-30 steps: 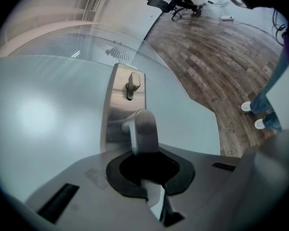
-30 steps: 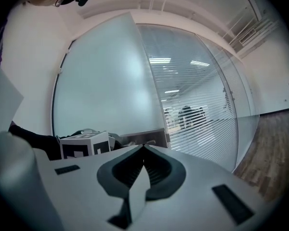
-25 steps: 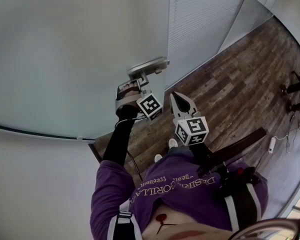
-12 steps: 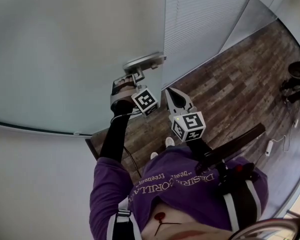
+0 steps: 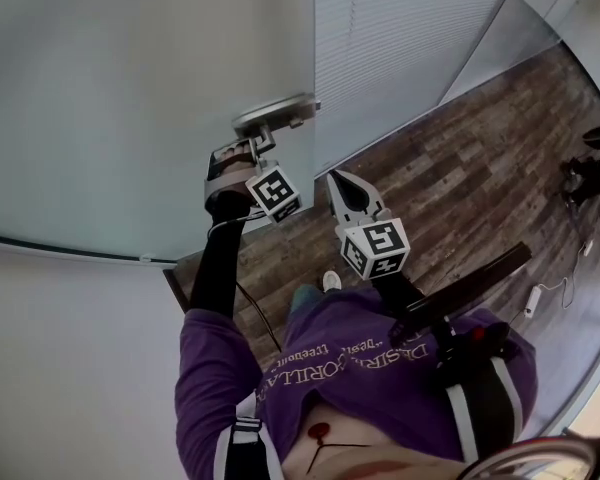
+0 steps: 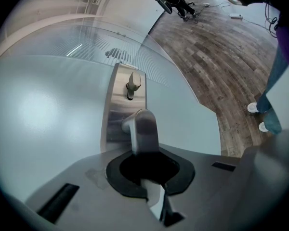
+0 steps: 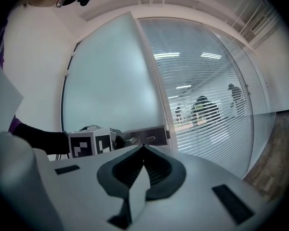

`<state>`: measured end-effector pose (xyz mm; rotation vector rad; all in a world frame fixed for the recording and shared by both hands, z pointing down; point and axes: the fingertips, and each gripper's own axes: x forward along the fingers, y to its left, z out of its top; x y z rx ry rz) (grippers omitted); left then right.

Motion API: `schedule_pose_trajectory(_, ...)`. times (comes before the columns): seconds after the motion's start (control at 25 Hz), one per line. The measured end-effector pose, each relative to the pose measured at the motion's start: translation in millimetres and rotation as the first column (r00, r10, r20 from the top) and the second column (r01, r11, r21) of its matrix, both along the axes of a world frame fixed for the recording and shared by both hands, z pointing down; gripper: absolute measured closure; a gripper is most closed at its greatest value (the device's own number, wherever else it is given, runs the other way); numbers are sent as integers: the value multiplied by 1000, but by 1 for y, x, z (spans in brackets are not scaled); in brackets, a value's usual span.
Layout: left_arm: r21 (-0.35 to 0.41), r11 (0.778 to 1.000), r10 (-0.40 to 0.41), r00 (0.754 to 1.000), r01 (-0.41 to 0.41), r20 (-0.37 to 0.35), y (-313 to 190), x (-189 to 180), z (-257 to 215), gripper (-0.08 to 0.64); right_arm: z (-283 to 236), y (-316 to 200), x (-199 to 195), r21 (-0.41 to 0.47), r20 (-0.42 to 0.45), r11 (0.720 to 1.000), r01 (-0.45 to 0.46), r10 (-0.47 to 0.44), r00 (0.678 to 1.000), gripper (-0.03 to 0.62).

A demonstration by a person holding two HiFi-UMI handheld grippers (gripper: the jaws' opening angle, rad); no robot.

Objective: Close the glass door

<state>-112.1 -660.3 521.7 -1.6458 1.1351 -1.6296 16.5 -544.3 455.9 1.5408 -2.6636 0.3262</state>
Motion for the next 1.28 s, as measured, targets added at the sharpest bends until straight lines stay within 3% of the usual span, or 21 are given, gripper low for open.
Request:
schedule_pose_trajectory(0.52,13,999,-30,999,30,21,-23,-7,5,554,2,-27,-15,0,2,1000,-2,2,1000,603)
schedule_pose_trajectory(0.72,-16,999,-50,995,51,83,-29,-15,9,554,-1,-43,-28,7,-3,1000,-1,1,1000,603)
schedule_pose_trajectory(1.12,63,997,-51,999,50,3,-42,-10,3,554,-1,-57,-48,20,-8,1000,-17,17,1000,603)
schedule_pose_trajectory(1.28,26,999,-46,998,45,41,-44,-17,-1,554,-7,-70,-47,40,-18,998,-54,55,998,603)
